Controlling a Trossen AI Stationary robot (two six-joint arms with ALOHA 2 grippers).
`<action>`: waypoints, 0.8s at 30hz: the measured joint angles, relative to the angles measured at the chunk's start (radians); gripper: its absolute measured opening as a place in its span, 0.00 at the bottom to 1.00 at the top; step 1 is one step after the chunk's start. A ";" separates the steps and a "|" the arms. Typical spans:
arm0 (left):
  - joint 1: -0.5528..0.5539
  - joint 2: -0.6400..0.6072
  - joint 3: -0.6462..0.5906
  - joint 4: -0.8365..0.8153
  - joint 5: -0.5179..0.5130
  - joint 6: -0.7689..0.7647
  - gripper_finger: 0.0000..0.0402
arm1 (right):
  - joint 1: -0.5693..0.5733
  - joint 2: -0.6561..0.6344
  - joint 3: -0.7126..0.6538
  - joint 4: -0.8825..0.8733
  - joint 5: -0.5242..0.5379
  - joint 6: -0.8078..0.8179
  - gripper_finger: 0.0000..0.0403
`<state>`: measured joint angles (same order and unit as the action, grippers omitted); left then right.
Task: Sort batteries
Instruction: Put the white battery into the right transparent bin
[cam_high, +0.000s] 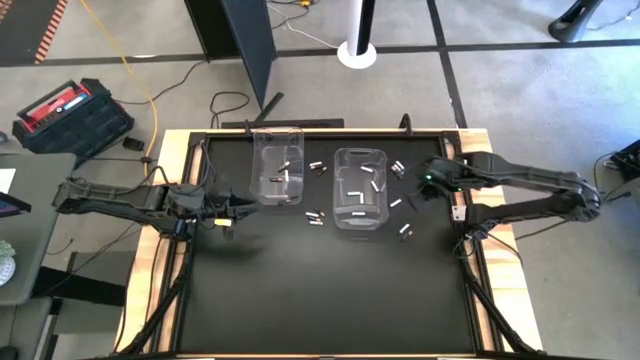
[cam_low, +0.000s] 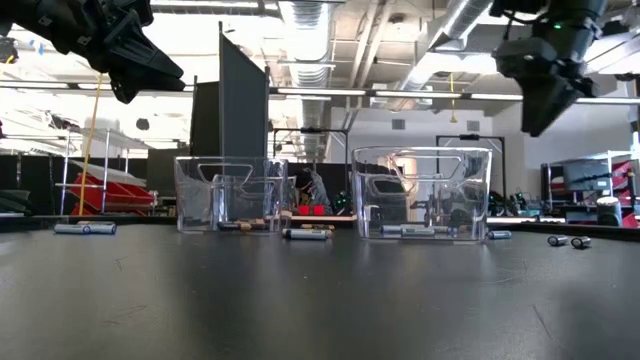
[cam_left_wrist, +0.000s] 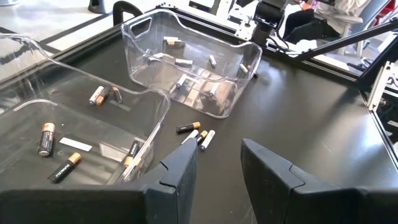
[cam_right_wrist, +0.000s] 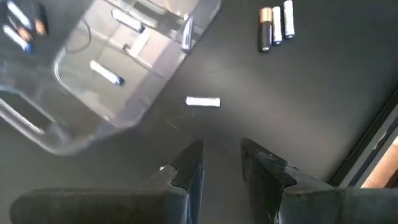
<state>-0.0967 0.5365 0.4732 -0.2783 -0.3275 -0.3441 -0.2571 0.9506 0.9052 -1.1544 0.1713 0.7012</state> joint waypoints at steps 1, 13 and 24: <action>0.000 0.000 0.000 0.000 0.000 0.000 0.30 | -0.008 -0.005 -0.009 -0.005 -0.022 -0.017 0.30; 0.000 0.000 0.000 -0.001 0.000 -0.001 0.30 | -0.104 0.139 -0.078 0.024 -0.226 -0.442 0.30; 0.000 0.000 0.000 -0.001 0.000 -0.001 0.30 | -0.138 0.437 -0.077 0.133 -0.238 -0.867 0.31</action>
<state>-0.0967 0.5365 0.4732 -0.2793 -0.3279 -0.3447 -0.3955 1.3877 0.8279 -1.0211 -0.0667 -0.1656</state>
